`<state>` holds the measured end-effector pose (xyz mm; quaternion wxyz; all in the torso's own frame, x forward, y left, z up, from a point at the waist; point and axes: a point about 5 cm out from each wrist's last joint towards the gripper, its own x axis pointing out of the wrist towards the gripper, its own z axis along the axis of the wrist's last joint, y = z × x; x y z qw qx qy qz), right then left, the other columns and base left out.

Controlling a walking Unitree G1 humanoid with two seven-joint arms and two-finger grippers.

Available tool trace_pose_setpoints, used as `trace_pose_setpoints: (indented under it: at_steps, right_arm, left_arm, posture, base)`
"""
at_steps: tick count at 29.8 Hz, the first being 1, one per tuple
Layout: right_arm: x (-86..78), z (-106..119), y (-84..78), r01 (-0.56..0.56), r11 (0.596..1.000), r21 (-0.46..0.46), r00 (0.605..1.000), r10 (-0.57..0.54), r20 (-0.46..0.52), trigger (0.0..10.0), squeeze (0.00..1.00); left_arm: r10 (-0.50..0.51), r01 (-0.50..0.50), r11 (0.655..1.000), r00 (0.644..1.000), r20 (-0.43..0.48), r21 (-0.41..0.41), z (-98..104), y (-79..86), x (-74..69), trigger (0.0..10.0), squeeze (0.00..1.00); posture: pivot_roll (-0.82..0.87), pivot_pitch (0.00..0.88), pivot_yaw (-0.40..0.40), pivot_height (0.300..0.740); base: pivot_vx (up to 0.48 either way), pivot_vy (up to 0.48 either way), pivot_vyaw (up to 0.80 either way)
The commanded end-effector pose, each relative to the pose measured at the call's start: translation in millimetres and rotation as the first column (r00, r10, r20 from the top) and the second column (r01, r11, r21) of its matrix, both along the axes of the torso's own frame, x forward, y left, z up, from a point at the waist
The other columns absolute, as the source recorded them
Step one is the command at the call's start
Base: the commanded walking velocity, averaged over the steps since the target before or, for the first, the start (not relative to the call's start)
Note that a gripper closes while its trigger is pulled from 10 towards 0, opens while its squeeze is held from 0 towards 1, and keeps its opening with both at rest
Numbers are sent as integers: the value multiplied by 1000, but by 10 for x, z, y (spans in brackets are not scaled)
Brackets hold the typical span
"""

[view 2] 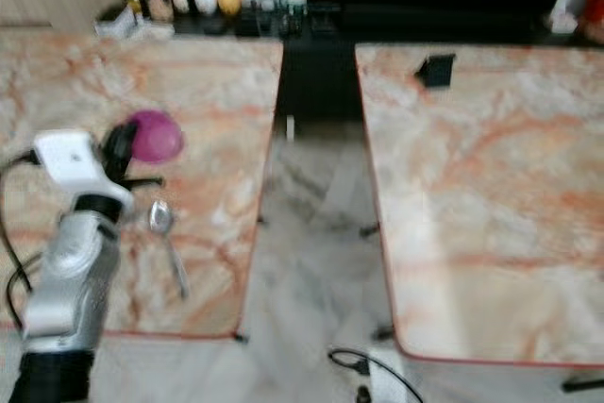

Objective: Setting the table

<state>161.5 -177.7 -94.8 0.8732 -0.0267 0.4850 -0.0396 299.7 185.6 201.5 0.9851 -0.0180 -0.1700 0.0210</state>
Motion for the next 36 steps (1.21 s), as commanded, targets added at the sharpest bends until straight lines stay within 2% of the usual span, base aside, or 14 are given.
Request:
trace_pose_setpoints:
  at_steps: [1,23,36]
  right_arm:
    - [-47,-29,89,-12,1000,24,1000,13,-23,10000,0]
    - [-32,-24,95,-15,999,33,1000,16,-23,10000,0]
    - [-28,-21,80,-11,999,30,1000,12,-19,10000,0]
  left_arm:
    - [24,-24,1000,1000,2,4,1,62,-6,10000,0]
    - [-6,6,1000,1000,28,5,93,29,43,10000,0]
    - [-16,16,999,1000,17,30,77,80,50,10000,0]
  posture:
    - [15,1,-29,740]
    - [13,12,-28,740]
    - [10,14,-31,740]
  base:
    - [0,-480,0]
    - [0,-469,0]
    - [0,-480,0]
